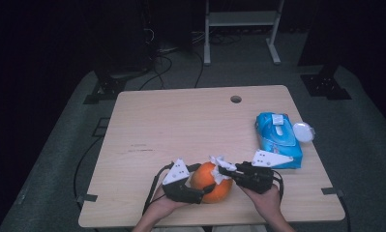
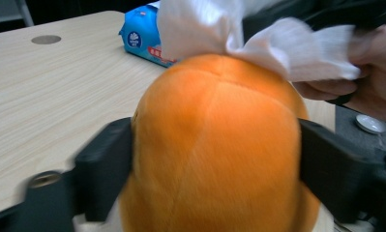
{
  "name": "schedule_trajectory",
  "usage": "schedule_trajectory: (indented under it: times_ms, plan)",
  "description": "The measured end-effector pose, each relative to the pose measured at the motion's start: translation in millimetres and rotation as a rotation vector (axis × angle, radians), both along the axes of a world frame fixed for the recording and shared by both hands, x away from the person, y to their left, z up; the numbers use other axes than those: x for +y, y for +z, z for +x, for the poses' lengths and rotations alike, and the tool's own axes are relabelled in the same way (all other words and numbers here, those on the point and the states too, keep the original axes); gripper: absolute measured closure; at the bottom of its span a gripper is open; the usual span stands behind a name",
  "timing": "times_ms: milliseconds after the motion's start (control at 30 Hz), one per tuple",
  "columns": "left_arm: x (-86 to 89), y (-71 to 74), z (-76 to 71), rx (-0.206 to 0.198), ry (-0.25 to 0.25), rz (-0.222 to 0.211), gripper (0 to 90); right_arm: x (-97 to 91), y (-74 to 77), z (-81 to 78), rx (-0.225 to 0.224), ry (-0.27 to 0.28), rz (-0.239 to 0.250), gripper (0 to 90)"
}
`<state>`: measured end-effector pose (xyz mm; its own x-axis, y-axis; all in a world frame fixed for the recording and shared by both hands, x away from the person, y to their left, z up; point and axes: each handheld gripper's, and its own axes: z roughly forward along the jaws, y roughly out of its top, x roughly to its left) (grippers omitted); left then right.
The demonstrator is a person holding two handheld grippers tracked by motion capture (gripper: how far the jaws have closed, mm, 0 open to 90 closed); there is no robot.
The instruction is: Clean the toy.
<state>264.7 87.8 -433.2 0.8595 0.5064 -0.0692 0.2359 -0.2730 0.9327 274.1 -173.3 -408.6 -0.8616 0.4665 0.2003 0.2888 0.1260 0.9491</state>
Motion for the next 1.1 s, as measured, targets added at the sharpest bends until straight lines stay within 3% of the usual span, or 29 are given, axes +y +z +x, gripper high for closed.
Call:
schedule_trajectory:
  times_ms: [67, 100, 200, 300, 400, 500, 667, 733, 800, 867, 933, 1100]
  plan:
    - [-3.3, 3.3, -2.0, 0.000, 0.003, 0.008, 26.2, 1.2, 2.2, -0.5, -0.010, 0.006, -0.002, 78.6]
    - [-2.1, 5.1, -1.9, 0.008, -0.018, 0.000, 26.0, 0.9, 2.3, 0.1, -0.018, 0.001, -0.015, 78.6]
    - [4.3, 3.0, 2.9, 0.059, -0.080, -0.059, 17.6, -4.8, -1.9, 5.4, -0.011, -0.019, -0.024, 78.4]
    - [2.5, 0.8, 1.8, 0.021, -0.045, -0.025, 22.5, -9.2, -3.6, 9.4, 0.012, -0.038, -0.010, 78.4]
    - [0.9, 4.6, -1.7, -0.020, -0.005, -0.006, 33.8, -3.8, 2.7, 1.3, -0.017, -0.026, -0.015, 78.5]
    - [2.5, 8.6, -2.1, -0.022, 0.018, -0.019, 37.2, 4.0, 9.5, -6.5, -0.055, 0.014, -0.024, 78.4]
    - [4.0, 7.8, -0.9, -0.008, -0.017, -0.032, 34.7, -3.2, 2.1, 3.4, -0.034, -0.014, -0.034, 78.5]
    - [2.7, 5.0, 1.4, 0.000, -0.026, -0.033, 27.0, -5.4, 1.4, 4.1, -0.025, -0.024, -0.037, 78.5]
    - [0.3, 0.9, 2.9, 0.001, -0.012, -0.001, 18.4, -2.1, 3.8, 0.0, -0.030, -0.015, -0.039, 78.4]
    - [-1.0, -1.5, 1.4, 0.006, -0.010, -0.009, 21.2, 7.1, 6.9, -6.4, -0.058, 0.010, -0.061, 78.4]
    - [-3.8, -0.9, -2.2, -0.012, -0.031, 0.006, 28.4, 14.0, 8.9, -8.2, -0.089, 0.023, -0.096, 78.5]
    - [-3.2, -0.6, -4.0, -0.021, -0.070, 0.007, 29.4, -2.8, 6.6, 3.1, -0.056, -0.054, -0.088, 78.5]
